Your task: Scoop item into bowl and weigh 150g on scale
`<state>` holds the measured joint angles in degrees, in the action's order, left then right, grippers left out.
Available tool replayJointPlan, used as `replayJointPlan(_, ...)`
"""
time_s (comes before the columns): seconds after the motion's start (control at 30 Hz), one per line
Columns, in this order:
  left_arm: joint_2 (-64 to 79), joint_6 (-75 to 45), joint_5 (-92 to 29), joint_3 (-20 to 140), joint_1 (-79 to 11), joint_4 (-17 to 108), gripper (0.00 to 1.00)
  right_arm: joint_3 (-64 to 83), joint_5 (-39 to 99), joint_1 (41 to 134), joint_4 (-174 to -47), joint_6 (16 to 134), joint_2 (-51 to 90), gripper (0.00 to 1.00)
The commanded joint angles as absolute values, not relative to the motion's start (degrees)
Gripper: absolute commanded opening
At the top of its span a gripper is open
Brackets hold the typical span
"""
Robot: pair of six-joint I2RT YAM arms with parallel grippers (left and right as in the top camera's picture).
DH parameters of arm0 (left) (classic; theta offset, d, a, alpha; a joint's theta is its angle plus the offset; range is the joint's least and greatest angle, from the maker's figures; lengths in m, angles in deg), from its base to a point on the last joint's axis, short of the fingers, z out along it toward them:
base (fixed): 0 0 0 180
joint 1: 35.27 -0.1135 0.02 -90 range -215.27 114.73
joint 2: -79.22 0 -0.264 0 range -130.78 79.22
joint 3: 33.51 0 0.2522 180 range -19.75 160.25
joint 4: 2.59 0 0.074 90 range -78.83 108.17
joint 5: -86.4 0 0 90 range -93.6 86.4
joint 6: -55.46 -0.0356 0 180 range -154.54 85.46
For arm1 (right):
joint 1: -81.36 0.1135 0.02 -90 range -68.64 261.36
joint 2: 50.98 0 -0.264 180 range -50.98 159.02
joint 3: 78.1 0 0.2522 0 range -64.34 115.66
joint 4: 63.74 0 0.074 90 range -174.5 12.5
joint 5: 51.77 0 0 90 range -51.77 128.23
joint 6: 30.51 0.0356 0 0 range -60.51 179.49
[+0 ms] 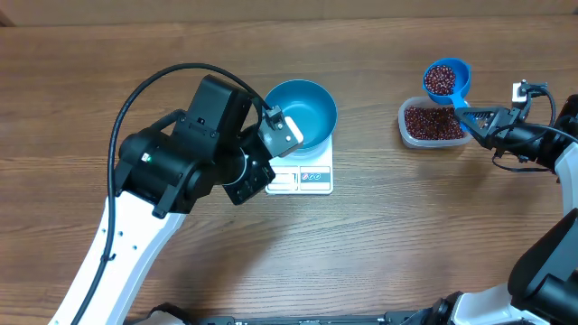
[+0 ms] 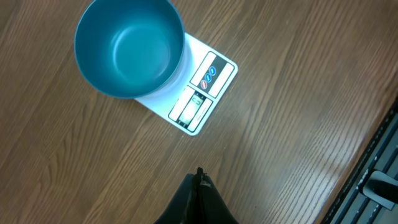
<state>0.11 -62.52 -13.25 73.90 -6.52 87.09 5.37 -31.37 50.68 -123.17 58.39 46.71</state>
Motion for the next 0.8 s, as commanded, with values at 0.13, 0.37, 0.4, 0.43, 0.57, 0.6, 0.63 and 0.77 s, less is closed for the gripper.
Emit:
replayJointPlan(0.13,0.91,-64.56,-14.30,75.10,-6.76,87.18,0.04,6.07,-32.80,50.49,-122.71,57.49,47.04,0.04)
replayJointPlan(0.37,0.91,-60.91,-9.89,75.10,-6.76,84.86,0.04,6.07,-32.80,50.46,-122.73,57.49,47.04,0.04)
replayJointPlan(0.4,0.91,-60.12,-9.19,75.10,-6.76,84.54,0.04,6.07,-32.80,50.49,-122.73,57.49,47.04,0.04)
replayJointPlan(0.43,0.91,-59.53,-8.64,75.10,-6.76,84.27,0.04,6.07,-32.80,50.49,-122.73,57.49,47.04,0.04)
replayJointPlan(0.57,0.91,-59.31,-8.51,75.10,-6.76,84.23,0.04,6.07,-32.80,50.49,-122.73,57.49,47.04,0.04)
replayJointPlan(0.6,0.91,-59.09,-8.51,75.10,-6.76,84.23,0.04,6.07,-32.80,50.49,-122.73,57.49,47.04,0.04)
replayJointPlan(0.63,0.91,-58.87,-8.49,75.10,-6.76,84.23,0.04,6.07,-32.80,50.49,-122.73,57.49,47.04,0.04)
replayJointPlan(0.77,0.91,-58.90,-8.51,75.10,-6.76,84.54,0.56,6.07,-32.80,50.49,-122.71,57.47,47.04,0.04)
